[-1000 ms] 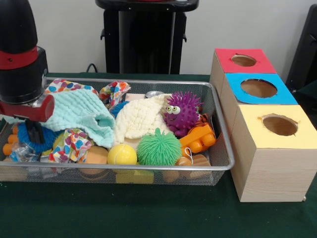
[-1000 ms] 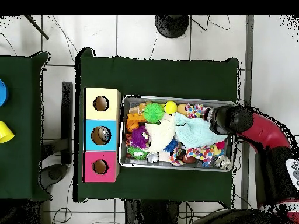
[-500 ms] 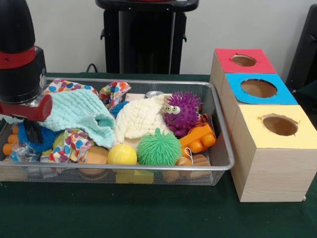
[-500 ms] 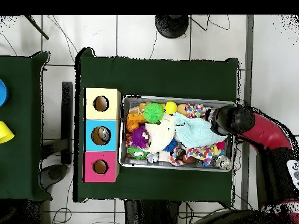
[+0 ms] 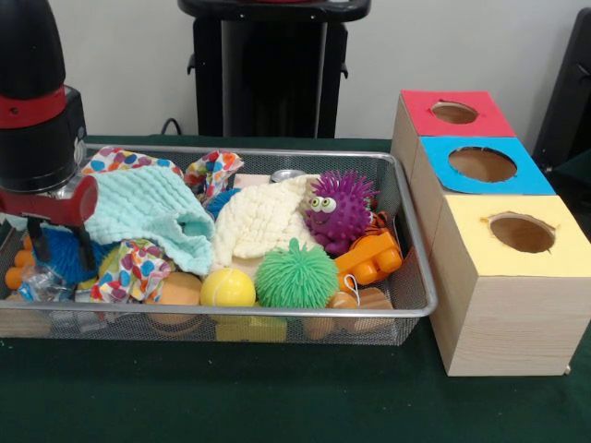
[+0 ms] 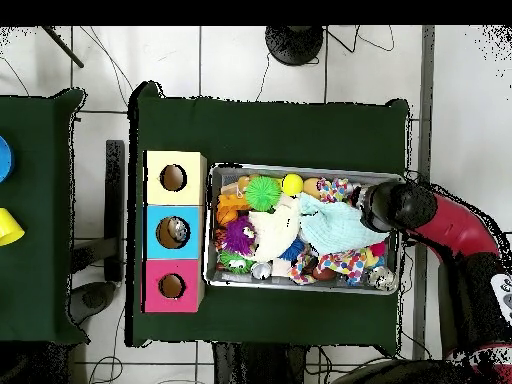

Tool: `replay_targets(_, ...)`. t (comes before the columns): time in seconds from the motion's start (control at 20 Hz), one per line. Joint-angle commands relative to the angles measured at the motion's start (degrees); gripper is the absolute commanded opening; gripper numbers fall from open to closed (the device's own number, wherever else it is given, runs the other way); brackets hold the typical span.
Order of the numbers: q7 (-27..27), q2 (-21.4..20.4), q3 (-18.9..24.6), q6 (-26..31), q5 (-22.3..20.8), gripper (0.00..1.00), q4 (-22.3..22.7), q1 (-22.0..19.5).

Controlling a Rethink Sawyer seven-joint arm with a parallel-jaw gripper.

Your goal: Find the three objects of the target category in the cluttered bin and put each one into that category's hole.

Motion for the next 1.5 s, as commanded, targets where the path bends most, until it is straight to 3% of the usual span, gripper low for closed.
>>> replay_targets(0.05, 2.1, -0.5, 2.9, -2.9, 0.0, 1.0, 0.4, 0.0)
replay_targets(0.5, -3.2, 0.8, 7.0, -4.8, 0.1, 1.0, 2.4, -4.2)
replay_targets(0.85, -4.1, 1.9, 9.2, -5.6, -0.5, 1.0, 2.7, -7.1)
replay_targets(1.5, -6.9, 2.6, 6.1, -9.9, -10.9, 1.0, 0.8, -5.0)
